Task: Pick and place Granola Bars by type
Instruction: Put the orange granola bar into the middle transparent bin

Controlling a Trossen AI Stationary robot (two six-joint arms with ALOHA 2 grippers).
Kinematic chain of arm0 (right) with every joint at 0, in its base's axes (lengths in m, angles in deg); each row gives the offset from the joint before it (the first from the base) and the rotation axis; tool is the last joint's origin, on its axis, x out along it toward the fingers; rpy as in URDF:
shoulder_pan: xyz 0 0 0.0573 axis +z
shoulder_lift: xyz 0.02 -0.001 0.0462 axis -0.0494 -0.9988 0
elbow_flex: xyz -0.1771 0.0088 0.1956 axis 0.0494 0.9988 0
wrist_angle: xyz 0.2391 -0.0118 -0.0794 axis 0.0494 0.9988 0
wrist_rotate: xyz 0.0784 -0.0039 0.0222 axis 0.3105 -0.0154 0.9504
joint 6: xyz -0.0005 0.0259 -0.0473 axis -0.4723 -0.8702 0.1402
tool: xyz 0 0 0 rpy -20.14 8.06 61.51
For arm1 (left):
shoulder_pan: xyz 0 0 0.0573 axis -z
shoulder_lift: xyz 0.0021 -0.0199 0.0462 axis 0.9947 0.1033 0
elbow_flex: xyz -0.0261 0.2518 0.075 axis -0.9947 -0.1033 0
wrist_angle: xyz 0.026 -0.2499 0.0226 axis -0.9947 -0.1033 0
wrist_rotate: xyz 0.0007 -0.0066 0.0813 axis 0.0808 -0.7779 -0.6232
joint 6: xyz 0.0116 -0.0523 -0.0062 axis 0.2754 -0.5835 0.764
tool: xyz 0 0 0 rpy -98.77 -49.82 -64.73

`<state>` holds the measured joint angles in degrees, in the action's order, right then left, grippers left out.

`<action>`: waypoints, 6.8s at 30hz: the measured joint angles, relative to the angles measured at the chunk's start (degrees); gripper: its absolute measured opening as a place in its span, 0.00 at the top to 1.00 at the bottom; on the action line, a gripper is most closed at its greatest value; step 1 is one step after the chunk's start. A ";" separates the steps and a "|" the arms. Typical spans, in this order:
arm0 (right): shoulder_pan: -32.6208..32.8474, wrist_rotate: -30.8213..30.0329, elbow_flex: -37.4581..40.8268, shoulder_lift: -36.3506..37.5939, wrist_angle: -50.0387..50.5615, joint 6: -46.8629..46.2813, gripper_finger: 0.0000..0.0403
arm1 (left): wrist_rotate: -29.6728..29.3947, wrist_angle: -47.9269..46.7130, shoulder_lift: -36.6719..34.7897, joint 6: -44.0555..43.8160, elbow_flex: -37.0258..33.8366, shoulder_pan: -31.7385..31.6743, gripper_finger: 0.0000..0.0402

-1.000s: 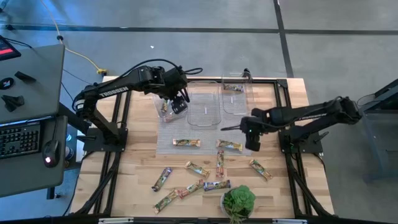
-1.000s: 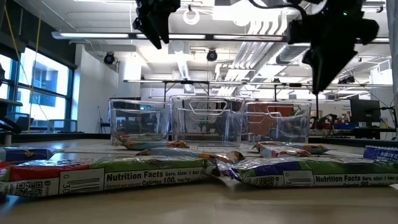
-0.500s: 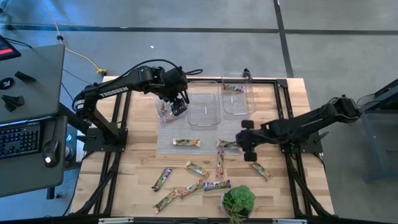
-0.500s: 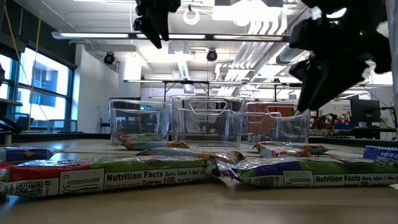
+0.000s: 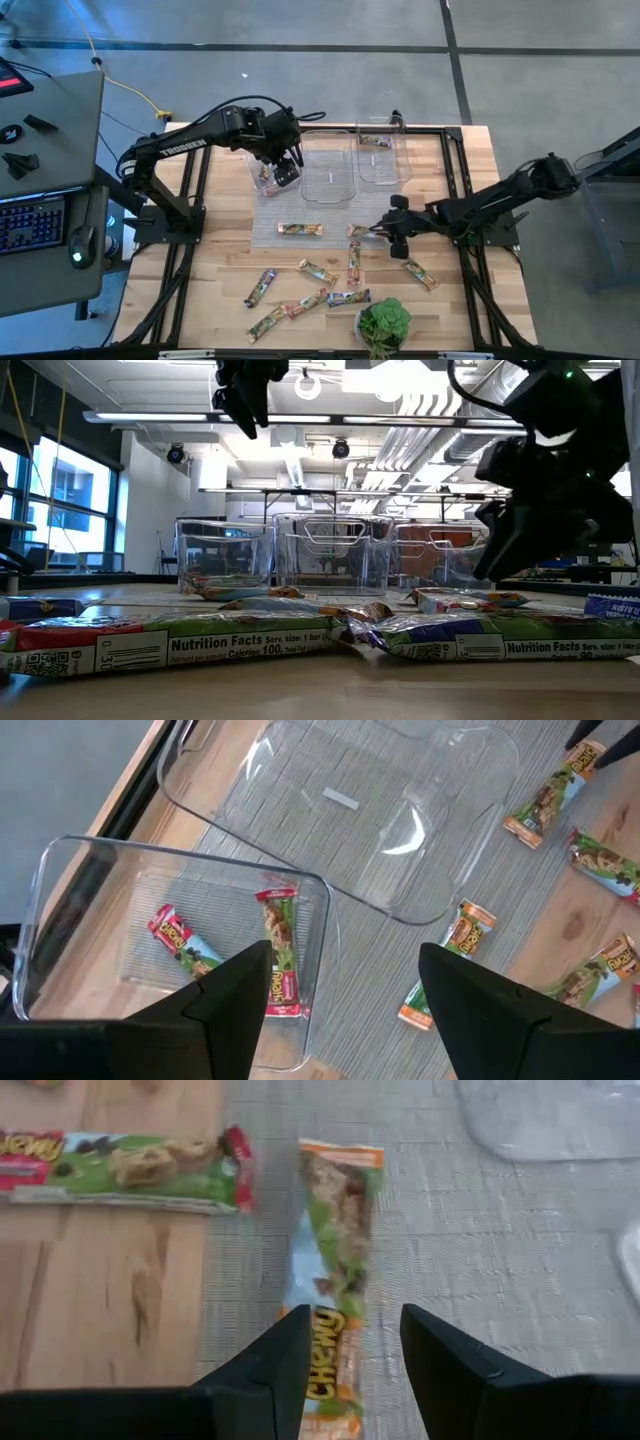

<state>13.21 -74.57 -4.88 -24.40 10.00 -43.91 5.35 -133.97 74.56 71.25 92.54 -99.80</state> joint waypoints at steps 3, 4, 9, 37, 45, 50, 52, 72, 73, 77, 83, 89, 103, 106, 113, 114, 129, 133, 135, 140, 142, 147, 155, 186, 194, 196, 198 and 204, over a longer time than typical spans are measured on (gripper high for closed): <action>0.02 0.44 1.02 -1.30 -4.93 0.42 0.65 | -0.06 -0.01 0.00 0.00 0.00 0.00 0.38; 0.01 0.48 1.43 -1.84 -6.33 0.49 0.65 | -0.15 -0.04 0.00 0.00 0.00 0.00 0.38; 0.01 1.64 4.31 -4.41 -13.48 0.14 0.65 | -0.17 -0.04 0.00 0.00 0.00 0.00 0.38; 0.00 -3.85 5.68 -7.96 -24.37 2.92 0.65 | -0.13 -0.15 0.00 0.00 0.00 0.00 0.38; -0.01 0.59 5.64 -8.01 -24.29 -0.45 0.65 | -0.11 -0.94 0.00 0.13 0.00 0.00 0.38; -0.03 -3.33 5.64 -8.11 -24.17 0.88 0.65 | -0.11 -1.12 0.00 0.22 0.00 0.00 0.38; -0.49 -5.20 5.64 -8.11 -24.17 1.58 0.65 | -0.11 -1.17 0.00 0.22 0.00 0.00 0.38; -5.17 0.49 5.62 -8.11 -24.17 1.50 0.65 | -0.09 -1.22 0.00 0.22 0.00 0.00 0.38; -5.17 0.42 5.62 -8.11 -24.17 1.47 0.65 | -0.07 -1.22 0.00 0.22 0.00 0.00 0.38; -5.12 -0.62 5.62 -8.11 -24.17 0.64 0.65 | -0.07 -0.69 0.00 0.22 0.00 0.00 0.38; -5.12 -2.35 5.62 -8.11 -25.05 0.88 0.65 | -0.02 2.09 0.00 0.22 0.00 0.00 0.38; -5.12 -1.36 5.60 -8.11 -25.49 0.43 0.65 | 0.04 5.90 0.00 0.22 0.00 0.00 0.38; -5.08 2.27 5.53 -8.11 -24.35 -1.35 0.65 | -0.02 11.50 0.00 0.22 0.00 0.00 0.38; -5.08 1.38 5.53 -8.11 -24.35 0.12 0.61 | -0.08 11.49 0.00 0.22 0.00 0.01 0.38; -4.63 4.47 5.55 -8.11 -24.33 -1.44 0.46 | -0.15 11.48 0.00 0.22 0.00 0.00 0.38; -4.17 4.64 5.55 -8.11 -24.29 -1.29 0.44 | -0.15 11.47 0.00 0.22 0.00 0.00 0.38; -0.19 -1.78 5.64 -13.68 -25.55 -0.27 0.40 | -0.12 11.42 0.00 0.22 0.00 0.00 0.38; -0.20 -2.22 5.45 -18.36 -31.19 0.04 0.39 | -0.11 11.42 0.00 0.22 0.00 0.00 0.38; -0.20 -2.89 5.47 -19.57 -32.67 0.43 0.39 | -0.11 11.42 0.00 0.22 0.00 0.00 0.38; -0.18 -3.05 5.49 -19.96 -32.87 -0.80 0.41 | -0.11 11.42 0.00 0.22 0.00 0.00 0.38; -0.16 -3.25 5.49 -19.98 -32.91 -1.36 0.44 | -0.11 11.42 0.00 0.22 0.00 0.00 0.38; -0.20 -3.01 5.51 -20.00 -32.65 -1.37 0.55 | -0.09 11.42 0.00 0.22 0.00 0.00 0.38; -0.23 -1.93 5.65 -18.41 -33.39 -1.16 0.68 | -0.09 11.42 0.00 0.22 0.00 0.00 0.38; -20.59 2.14 -42.76 -18.81 10.53 15.23 0.69 | -0.09 11.78 0.00 0.52 0.00 0.00 0.38; -26.13 0.39 -51.16 -31.10 22.13 16.99 0.69 | -0.22 11.04 0.00 0.70 0.00 -0.02 0.38; -27.56 0.54 -51.47 -32.24 22.44 16.76 0.69 | -0.20 10.63 0.00 0.70 0.00 -0.02 0.38; -29.01 2.27 -51.47 -32.95 21.79 14.83 0.69 | -0.20 10.76 0.00 0.70 0.00 0.00 0.38; -30.98 7.43 -50.41 -32.93 21.35 10.93 0.69 | 0.07 10.77 0.00 0.70 0.00 0.04 0.38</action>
<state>-17.77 -67.13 -55.29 -57.33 31.35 -32.99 5.42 -123.20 74.56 71.95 92.54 -99.75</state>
